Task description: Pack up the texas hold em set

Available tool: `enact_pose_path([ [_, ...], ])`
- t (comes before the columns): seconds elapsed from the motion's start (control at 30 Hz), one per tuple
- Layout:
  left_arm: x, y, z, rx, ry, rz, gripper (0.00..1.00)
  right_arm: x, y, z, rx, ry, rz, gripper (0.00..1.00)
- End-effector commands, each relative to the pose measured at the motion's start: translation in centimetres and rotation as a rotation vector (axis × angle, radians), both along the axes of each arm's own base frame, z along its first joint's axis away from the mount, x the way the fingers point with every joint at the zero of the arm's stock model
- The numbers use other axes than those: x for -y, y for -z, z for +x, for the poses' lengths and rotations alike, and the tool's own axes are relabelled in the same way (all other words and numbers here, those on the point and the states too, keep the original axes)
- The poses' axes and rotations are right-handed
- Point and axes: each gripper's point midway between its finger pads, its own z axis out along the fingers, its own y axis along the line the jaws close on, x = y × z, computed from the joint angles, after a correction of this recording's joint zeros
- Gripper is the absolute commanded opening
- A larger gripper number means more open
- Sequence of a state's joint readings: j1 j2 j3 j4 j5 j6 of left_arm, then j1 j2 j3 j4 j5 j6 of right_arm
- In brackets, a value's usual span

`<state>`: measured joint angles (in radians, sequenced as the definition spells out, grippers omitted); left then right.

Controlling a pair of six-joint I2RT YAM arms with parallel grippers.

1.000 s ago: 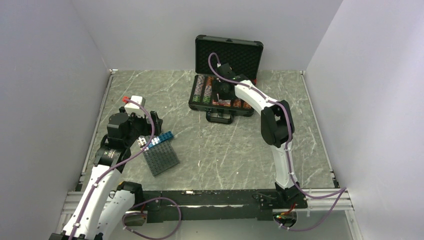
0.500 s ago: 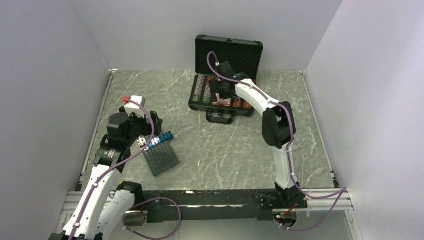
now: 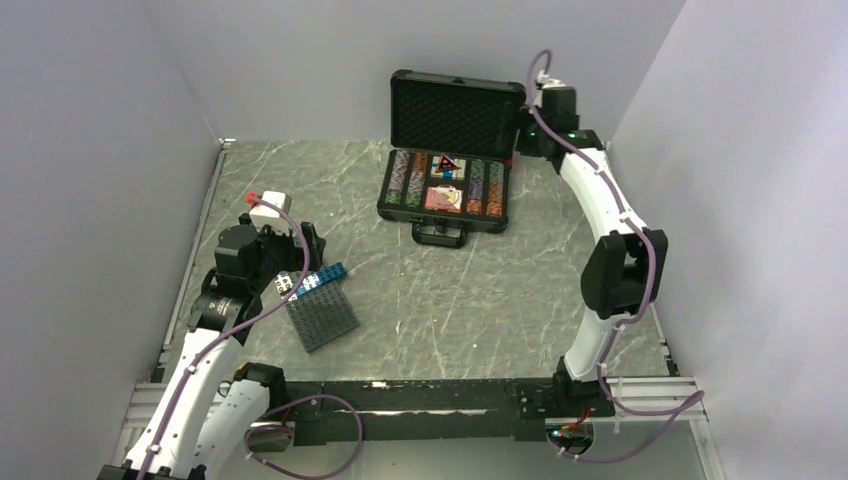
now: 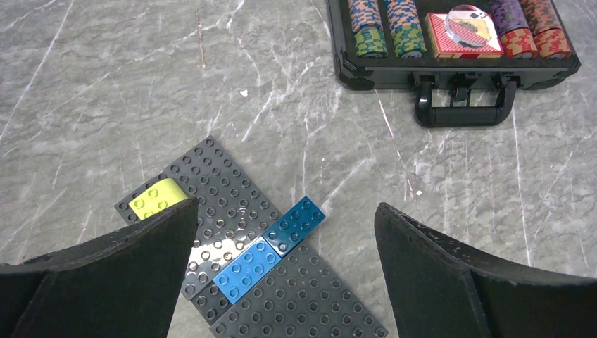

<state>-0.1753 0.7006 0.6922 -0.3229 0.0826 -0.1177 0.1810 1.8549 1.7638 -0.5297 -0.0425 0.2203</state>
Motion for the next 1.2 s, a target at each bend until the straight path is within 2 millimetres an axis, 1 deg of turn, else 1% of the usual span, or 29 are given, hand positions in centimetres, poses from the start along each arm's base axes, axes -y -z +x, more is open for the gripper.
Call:
enact_pose_path([
  [0.0,0.2,-2.1,0.5,0.046,0.008,-0.016,0.99,1.6,-3.4,2.3,0.157,-0.01,0.097,0.94],
  [0.07,0.2,-2.0,0.6,0.041,0.005,-0.013,0.99,2.4,-3.6,3.6,0.192,-0.019,0.11,0.92],
  [0.13,0.1,-1.8,0.7,0.034,0.0,-0.006,0.99,2.7,-3.7,5.1,0.22,-0.032,0.124,0.88],
  [0.27,-0.3,-1.5,0.9,0.026,-0.018,0.01,0.99,3.8,-2.7,8.2,0.253,-0.029,0.14,0.73],
  [0.4,-0.5,-1.4,1.1,0.021,-0.023,0.02,0.99,4.5,-2.1,10.3,0.292,-0.035,0.137,0.62],
  [0.6,-0.5,-1.2,1.4,0.006,-0.023,0.031,0.99,5.5,-1.3,12.2,0.318,-0.016,0.105,0.54],
  [0.63,-0.5,-1.2,1.4,0.004,-0.024,0.033,0.99,5.5,-0.8,12.5,0.315,-0.024,0.104,0.53],
  [0.87,-0.7,-1.0,1.5,0.0,-0.032,0.041,0.99,5.0,-0.6,14.1,0.341,-0.071,0.084,0.51],
  [0.93,-0.7,-1.0,1.6,-0.001,-0.032,0.042,0.99,4.8,-0.9,14.5,0.357,-0.091,0.086,0.47],
  [1.0,-0.7,-1.0,1.6,-0.003,-0.033,0.045,0.99,4.7,-0.8,15.0,0.362,-0.093,0.087,0.37],
  [1.03,-0.8,-1.0,1.6,-0.003,-0.035,0.047,0.99,4.8,-1.0,15.2,0.367,-0.092,0.087,0.34],
  [1.17,-0.9,-1.0,1.6,-0.001,-0.041,0.05,0.99,4.8,-1.2,16.1,0.377,-0.092,0.079,0.33],
])
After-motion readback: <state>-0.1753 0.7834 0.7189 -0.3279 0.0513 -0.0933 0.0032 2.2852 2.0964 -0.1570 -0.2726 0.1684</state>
